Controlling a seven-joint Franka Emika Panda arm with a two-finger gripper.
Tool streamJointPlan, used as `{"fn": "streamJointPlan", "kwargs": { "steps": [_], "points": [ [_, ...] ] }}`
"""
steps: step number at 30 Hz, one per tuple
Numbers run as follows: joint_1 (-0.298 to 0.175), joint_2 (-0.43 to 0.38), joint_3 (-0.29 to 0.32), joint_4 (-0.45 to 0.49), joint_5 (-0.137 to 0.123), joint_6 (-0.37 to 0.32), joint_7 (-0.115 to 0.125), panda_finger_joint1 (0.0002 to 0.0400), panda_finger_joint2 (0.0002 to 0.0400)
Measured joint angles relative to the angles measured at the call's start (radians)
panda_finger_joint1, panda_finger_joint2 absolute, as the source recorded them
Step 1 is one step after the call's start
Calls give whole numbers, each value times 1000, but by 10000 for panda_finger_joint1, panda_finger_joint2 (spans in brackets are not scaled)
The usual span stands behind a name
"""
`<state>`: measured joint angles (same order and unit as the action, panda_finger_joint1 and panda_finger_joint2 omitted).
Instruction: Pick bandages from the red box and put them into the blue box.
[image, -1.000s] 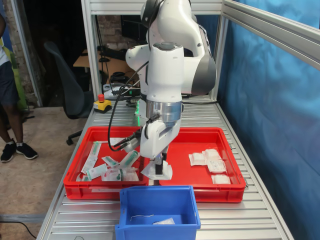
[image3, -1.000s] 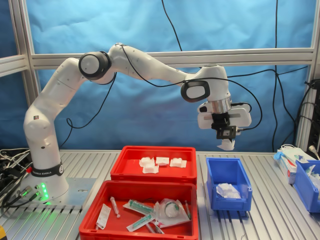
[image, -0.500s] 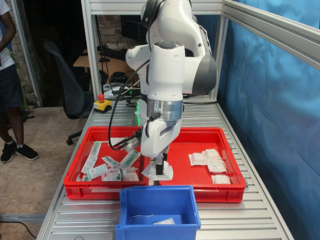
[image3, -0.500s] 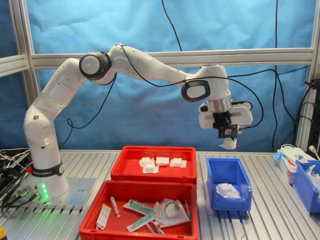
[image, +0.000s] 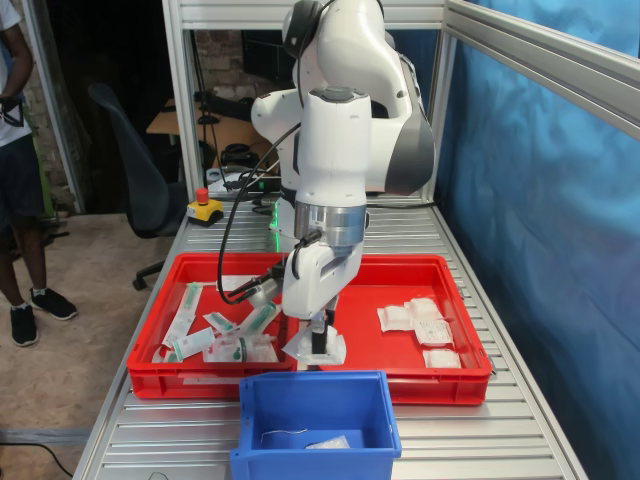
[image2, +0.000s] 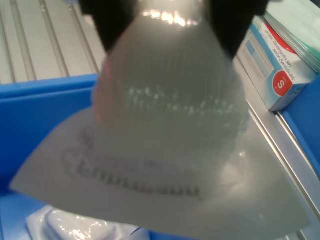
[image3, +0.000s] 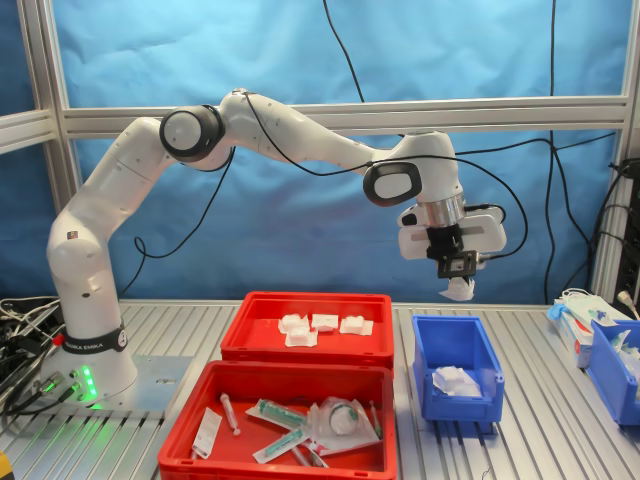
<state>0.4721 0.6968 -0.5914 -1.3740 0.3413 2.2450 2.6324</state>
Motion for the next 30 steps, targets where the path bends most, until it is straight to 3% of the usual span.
{"fn": "streamJointPlan", "kwargs": {
  "steps": [8,9,13,14,18,19,23,24,27,28,30],
  "points": [
    [0,2,0,0,0,0,0,94,94],
    [0,2,0,0,0,0,0,140,140],
    [0,2,0,0,0,0,0,140,140],
    [0,2,0,0,0,0,0,191,191],
    [0,2,0,0,0,0,0,191,191],
    [0,2,0,0,0,0,0,240,240],
    [0,2,0,0,0,0,0,240,240],
    [0,2,0,0,0,0,0,290,290],
    [0,2,0,0,0,0,0,290,290],
    [0,2,0,0,0,0,0,341,341],
    [0,2,0,0,0,0,0,341,341]
  ]
}}
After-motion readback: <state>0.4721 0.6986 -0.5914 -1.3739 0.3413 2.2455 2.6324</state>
